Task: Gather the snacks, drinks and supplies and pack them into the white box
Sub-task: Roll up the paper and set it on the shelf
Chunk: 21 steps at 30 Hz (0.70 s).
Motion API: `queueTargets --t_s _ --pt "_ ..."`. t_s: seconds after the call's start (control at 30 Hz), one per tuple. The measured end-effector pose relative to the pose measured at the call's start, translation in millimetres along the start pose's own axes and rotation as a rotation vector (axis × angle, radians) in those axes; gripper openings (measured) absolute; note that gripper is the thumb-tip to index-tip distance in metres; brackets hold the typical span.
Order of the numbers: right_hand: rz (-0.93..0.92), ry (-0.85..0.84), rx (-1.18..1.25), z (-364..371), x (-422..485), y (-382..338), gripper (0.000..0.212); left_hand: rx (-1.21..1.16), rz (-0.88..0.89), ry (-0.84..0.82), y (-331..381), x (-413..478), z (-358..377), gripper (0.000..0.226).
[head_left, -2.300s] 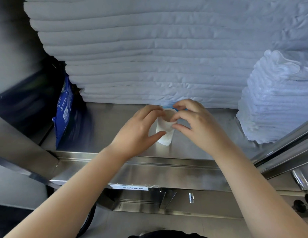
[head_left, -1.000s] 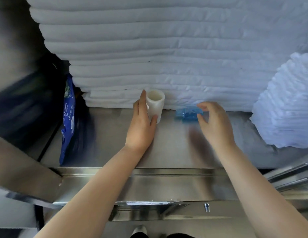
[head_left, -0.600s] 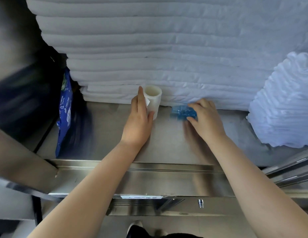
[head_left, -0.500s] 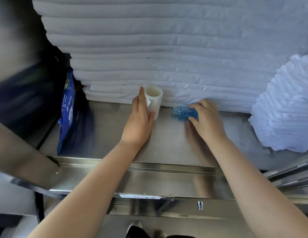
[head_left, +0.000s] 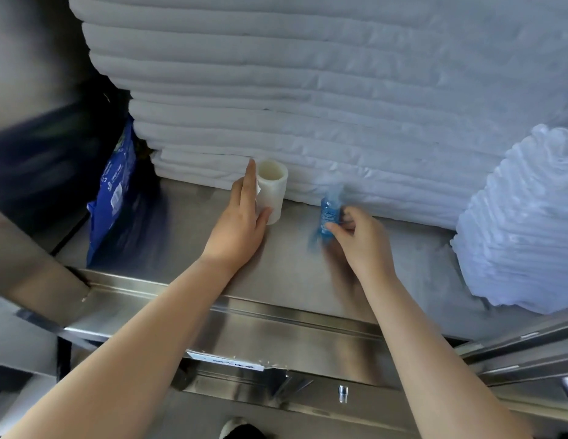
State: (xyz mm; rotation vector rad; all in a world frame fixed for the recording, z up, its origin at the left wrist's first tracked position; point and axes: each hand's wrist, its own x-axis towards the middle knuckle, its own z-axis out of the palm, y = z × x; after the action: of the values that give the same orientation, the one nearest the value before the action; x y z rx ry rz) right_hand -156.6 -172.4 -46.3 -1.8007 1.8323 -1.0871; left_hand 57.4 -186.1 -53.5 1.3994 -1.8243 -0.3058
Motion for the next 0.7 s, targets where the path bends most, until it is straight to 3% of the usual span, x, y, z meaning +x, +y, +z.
queueTargets --t_s 0.2,0.4,0.7 --pt "0.029 -0.006 0.018 -1.9 -4.6 2.6 0.019 -0.013 0.029 -0.013 -0.6 -1.3 1.2 0.08" --pt "0.095 0.108 0.058 5.3 -7.3 0.5 0.06 -0.042 0.046 -0.005 -4.2 -2.0 3.0 0.082" --pt "0.082 0.183 0.012 17.8 -2.1 -6.2 0.042 -0.05 0.052 -0.057 3.0 -2.9 -2.4 0.08"
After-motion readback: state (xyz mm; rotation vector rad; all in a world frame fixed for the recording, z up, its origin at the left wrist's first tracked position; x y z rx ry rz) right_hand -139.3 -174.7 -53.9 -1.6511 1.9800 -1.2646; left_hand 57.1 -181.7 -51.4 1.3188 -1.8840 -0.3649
